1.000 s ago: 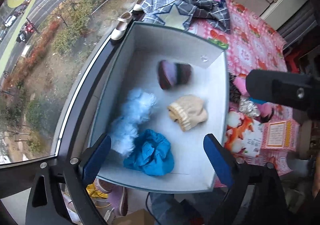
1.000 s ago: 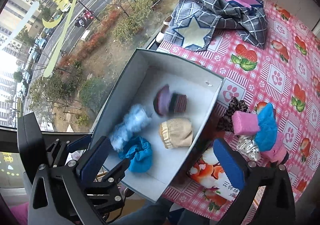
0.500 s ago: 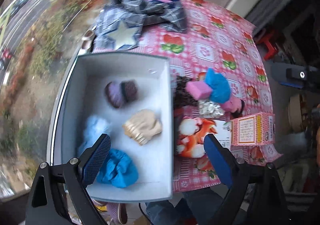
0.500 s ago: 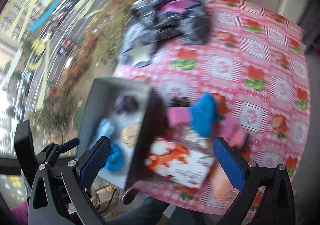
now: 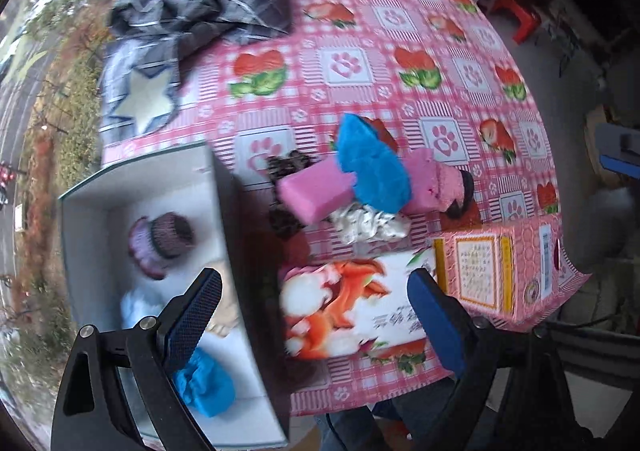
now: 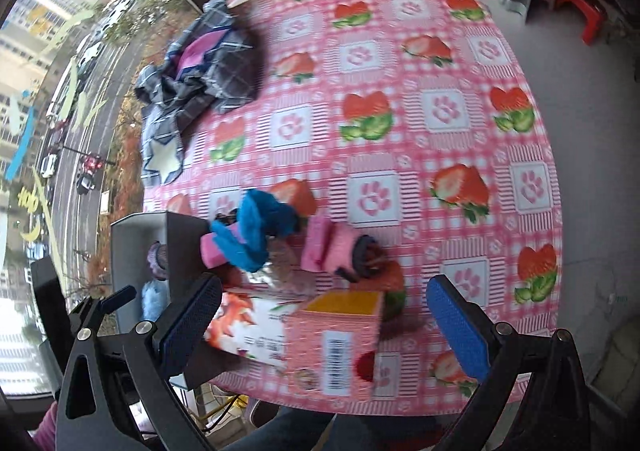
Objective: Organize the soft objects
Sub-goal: 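Move both tools back toward the remaining pile of soft items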
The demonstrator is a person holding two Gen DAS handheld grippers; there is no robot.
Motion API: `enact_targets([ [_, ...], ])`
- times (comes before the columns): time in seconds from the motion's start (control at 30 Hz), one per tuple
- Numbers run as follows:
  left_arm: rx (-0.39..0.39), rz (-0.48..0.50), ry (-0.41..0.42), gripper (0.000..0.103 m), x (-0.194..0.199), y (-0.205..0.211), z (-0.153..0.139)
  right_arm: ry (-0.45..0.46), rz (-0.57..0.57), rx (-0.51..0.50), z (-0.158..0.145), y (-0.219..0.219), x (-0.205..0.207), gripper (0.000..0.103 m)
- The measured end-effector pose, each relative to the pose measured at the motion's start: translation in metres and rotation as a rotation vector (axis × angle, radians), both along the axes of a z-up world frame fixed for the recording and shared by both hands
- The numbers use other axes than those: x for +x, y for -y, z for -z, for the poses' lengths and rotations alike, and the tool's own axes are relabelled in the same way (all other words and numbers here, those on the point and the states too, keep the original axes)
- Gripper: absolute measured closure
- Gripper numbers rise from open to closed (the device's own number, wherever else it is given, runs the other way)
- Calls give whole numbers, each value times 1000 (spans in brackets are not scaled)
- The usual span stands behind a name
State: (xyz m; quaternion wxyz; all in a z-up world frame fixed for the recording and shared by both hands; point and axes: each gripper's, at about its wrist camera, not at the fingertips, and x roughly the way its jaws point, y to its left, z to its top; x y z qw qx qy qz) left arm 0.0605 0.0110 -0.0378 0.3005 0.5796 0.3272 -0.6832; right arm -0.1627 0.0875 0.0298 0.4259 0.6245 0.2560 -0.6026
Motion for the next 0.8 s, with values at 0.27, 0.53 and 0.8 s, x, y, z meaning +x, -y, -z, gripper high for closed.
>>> enact_targets([
  [0.27, 162, 33, 84, 8, -48, 17, 56, 51, 25, 55, 35, -12, -39, 0],
  [0.53, 264, -8, 144, 7, -70, 49, 96, 120, 51, 108, 74, -19, -69, 0],
  [0.8, 274, -15, 93, 7, -134, 77, 119, 164, 37, 187, 113, -17, -77, 0],
])
